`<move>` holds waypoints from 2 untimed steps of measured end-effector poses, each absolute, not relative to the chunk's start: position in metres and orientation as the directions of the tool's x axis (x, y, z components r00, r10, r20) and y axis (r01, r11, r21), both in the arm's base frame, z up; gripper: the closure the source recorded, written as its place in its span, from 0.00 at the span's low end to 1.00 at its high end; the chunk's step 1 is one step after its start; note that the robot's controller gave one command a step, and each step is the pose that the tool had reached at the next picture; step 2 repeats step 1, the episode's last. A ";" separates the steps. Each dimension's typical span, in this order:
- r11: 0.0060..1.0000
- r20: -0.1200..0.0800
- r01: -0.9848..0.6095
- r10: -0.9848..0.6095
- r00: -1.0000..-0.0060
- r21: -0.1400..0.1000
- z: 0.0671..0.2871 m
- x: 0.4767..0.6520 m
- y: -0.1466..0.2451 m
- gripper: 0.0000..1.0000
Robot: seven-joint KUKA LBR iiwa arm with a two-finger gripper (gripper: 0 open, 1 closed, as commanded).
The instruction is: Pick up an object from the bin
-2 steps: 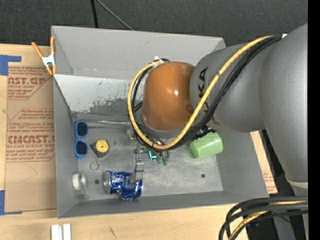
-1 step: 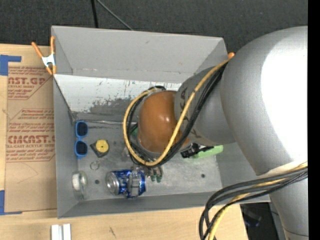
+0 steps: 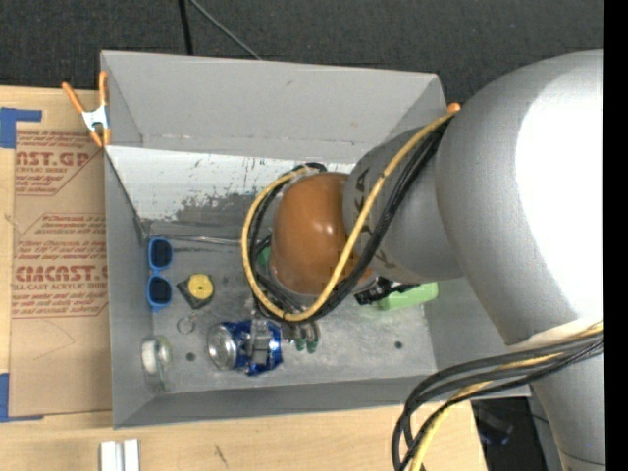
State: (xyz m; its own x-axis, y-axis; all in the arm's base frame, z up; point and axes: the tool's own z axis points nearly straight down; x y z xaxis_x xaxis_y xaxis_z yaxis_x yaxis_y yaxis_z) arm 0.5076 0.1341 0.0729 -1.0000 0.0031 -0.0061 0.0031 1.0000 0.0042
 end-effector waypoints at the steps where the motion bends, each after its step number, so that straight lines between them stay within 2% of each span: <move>1: 1.000 -0.011 -0.027 -0.027 -1.000 0.002 0.246 0.528 0.142 1.00; 2: 1.000 -0.011 -0.027 -0.027 -1.000 0.002 0.246 0.528 0.142 1.00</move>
Offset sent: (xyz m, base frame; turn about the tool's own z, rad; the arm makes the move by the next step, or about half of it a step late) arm 0.0182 0.0077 0.1689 -0.0303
